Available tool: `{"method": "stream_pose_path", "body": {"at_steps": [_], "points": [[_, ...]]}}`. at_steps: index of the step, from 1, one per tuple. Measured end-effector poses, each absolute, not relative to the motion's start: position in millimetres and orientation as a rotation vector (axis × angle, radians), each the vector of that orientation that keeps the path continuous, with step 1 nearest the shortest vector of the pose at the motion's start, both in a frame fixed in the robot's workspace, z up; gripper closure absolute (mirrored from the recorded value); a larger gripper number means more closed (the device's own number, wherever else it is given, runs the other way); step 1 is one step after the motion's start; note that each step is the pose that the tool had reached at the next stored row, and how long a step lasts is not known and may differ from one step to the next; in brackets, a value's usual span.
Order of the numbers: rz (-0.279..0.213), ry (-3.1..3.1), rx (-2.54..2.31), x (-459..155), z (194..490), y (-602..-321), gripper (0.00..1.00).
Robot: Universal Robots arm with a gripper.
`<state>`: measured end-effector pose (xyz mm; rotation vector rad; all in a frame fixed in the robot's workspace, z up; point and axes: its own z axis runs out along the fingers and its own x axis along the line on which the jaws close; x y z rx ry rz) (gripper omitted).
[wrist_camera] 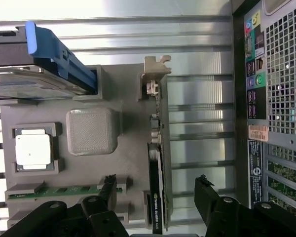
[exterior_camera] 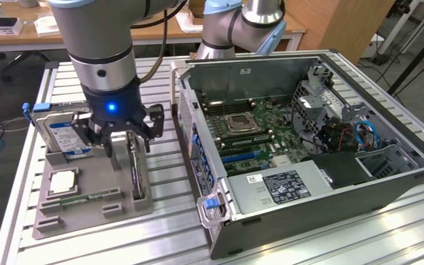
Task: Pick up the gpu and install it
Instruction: 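Pick up the gpu and move the gpu toward the slot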
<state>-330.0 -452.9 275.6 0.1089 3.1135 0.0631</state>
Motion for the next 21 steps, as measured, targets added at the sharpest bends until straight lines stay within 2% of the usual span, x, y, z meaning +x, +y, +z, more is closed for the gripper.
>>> {"method": "stream_pose_path", "body": {"at_steps": [21], "points": [[0.063,3.114,0.109,-330,259,-454,0.26]]}}
